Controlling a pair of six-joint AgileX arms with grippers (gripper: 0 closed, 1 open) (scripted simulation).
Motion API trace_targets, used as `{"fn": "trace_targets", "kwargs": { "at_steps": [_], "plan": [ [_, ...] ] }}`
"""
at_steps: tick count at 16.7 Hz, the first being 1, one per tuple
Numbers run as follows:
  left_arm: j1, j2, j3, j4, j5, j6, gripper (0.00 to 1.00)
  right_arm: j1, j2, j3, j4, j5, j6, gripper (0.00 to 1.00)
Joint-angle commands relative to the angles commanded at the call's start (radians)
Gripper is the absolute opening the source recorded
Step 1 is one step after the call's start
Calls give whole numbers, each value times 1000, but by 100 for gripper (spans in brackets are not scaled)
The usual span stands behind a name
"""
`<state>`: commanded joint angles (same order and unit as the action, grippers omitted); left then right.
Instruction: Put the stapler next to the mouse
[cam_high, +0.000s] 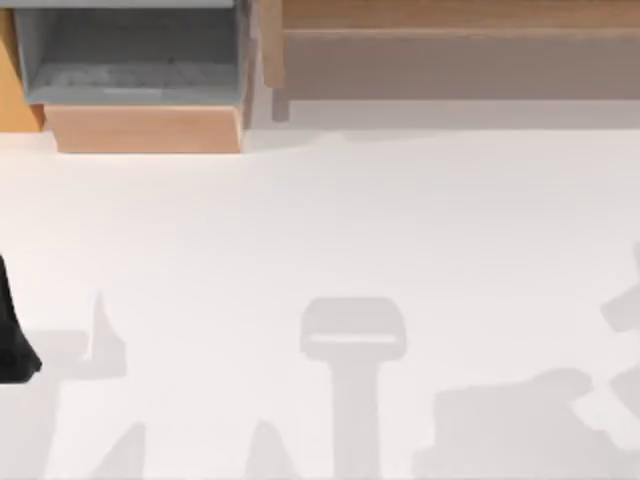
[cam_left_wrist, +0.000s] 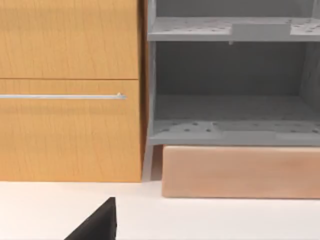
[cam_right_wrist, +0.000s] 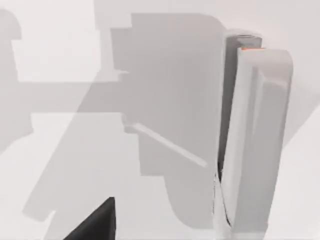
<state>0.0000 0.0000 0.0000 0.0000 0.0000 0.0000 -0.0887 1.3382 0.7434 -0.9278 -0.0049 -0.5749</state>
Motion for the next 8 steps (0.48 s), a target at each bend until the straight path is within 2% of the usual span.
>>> {"fn": "trace_targets", "kwargs": {
  "at_steps": [8],
  "plan": [
    [0, 0, 0, 0, 0, 0, 100, 1, 50, 27, -26, 2, -21, 100]
  ]
}}
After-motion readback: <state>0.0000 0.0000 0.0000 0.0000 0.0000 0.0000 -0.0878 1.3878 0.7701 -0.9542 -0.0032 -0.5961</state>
